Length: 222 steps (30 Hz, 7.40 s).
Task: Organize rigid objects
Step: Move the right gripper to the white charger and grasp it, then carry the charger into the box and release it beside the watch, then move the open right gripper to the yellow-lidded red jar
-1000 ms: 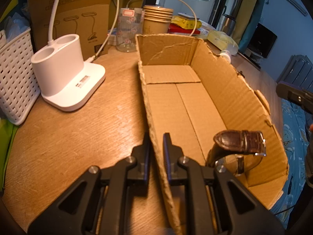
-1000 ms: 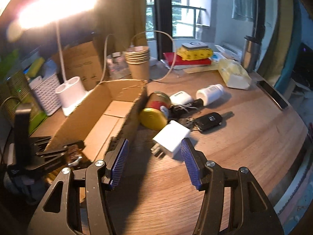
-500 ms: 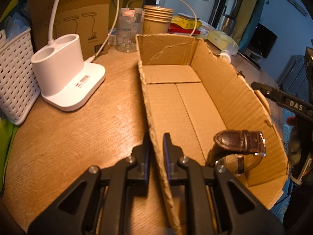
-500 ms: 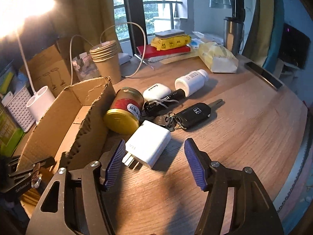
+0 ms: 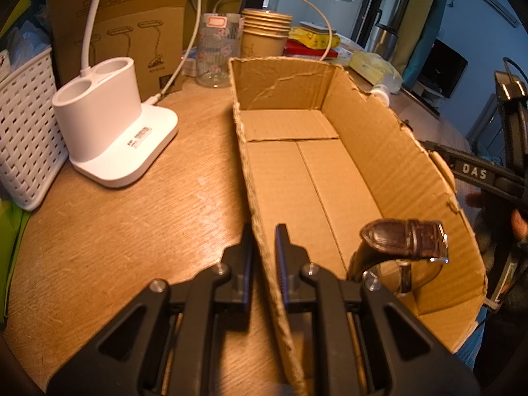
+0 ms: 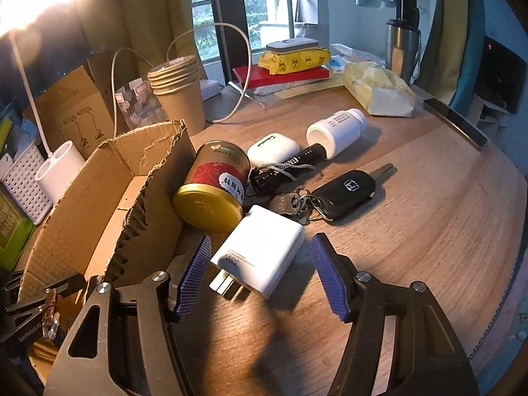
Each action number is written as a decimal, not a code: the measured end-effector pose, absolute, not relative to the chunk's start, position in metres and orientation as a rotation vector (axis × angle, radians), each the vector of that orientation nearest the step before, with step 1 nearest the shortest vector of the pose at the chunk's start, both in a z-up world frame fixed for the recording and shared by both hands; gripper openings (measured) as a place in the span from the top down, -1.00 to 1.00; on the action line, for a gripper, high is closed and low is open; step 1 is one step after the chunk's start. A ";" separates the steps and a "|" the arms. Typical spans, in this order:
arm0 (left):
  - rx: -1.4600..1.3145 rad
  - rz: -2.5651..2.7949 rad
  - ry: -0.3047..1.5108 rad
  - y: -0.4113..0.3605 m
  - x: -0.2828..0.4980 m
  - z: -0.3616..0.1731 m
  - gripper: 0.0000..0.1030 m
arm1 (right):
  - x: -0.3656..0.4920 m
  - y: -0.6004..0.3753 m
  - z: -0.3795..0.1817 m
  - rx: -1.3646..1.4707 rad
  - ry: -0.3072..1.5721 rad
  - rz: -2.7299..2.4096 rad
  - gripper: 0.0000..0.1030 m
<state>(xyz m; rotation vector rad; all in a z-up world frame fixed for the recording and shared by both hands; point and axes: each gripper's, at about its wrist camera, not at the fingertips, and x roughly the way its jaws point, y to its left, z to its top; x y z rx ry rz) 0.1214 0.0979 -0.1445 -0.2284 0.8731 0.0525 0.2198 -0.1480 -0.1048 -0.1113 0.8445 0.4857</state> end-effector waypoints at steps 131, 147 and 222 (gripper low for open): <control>-0.226 0.053 0.874 0.098 0.122 -0.145 0.73 | 0.148 -0.052 -0.059 -0.288 0.714 0.895 0.04; -0.227 0.052 0.874 0.101 0.121 -0.145 0.74 | 0.150 -0.027 -0.077 -0.395 0.812 0.995 0.04; -0.226 0.056 0.874 0.097 0.118 -0.144 0.73 | 0.218 -0.137 -0.076 -0.181 0.807 0.696 -0.18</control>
